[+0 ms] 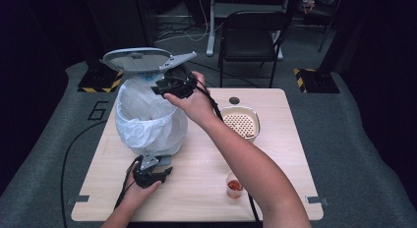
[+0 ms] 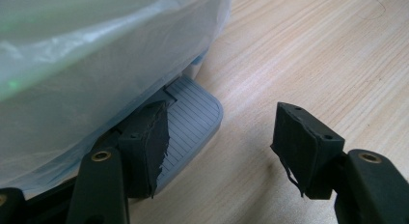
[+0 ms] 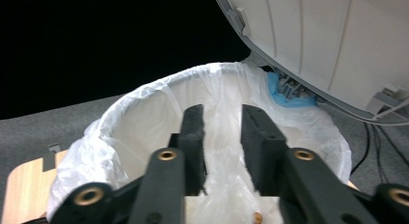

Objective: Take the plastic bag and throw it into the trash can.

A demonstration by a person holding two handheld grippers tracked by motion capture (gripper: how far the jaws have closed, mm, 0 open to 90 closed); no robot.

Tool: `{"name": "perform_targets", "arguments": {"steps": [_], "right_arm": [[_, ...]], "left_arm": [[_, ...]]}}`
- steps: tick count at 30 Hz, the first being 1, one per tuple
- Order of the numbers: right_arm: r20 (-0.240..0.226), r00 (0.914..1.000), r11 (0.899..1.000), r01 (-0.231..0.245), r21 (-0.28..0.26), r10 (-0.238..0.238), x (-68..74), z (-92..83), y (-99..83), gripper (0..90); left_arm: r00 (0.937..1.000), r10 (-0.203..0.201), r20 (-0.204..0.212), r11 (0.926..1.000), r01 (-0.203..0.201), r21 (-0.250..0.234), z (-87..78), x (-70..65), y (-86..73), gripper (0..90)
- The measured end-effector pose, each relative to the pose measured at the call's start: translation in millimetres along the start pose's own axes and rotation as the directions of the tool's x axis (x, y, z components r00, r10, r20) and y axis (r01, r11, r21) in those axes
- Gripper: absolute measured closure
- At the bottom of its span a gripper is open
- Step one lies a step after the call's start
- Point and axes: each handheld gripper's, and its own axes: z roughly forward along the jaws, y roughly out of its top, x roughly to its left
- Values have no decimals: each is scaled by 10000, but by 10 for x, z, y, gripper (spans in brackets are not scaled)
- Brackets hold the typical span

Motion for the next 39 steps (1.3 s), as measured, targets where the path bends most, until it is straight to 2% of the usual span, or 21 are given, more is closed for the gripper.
{"name": "perform_targets", "arguments": {"steps": [8, 13, 18, 24, 26, 32, 38, 39], "right_arm": [[143, 9999, 10000, 23, -82, -21, -15, -155, -99, 604], [258, 9997, 10000, -1, -73, 3, -43, -269, -211, 613], [342, 9994, 9999, -52, -97, 56, -69, -386, -344, 612], [421, 9991, 9999, -114, 118, 109, -112, -509, -499, 618], [459, 9989, 9998, -111, 169, 103, -118, -528, -529, 618], [750, 9972, 9994, -102, 321, 77, -200, -687, -799, 621], [1048, 9941, 9988, -334, 352, 296, -253, -828, -1046, 620], [1106, 9927, 9981, -516, 323, 477, -256, -843, -1091, 617]], "left_arm": [[10000, -12, 21, 10000, 12, -4, 0, 2, 1, 373], [10000, -5, -15, 10000, 5, -2, 1, -4, 0, 373], [9999, -69, -117, 9997, 66, -239, 16, -10, -11, 373], [9999, -24, -108, 9997, 21, -246, 16, -3, -9, 374], [10000, 65, -75, 9999, -65, -118, 9, 4, -7, 373], [9999, 149, -60, 9998, -150, -105, 7, 12, -7, 374], [9999, 85, -57, 9999, -86, -114, 5, 12, -8, 374], [10000, 63, -43, 9999, -63, -136, 7, 12, -9, 374]]}}
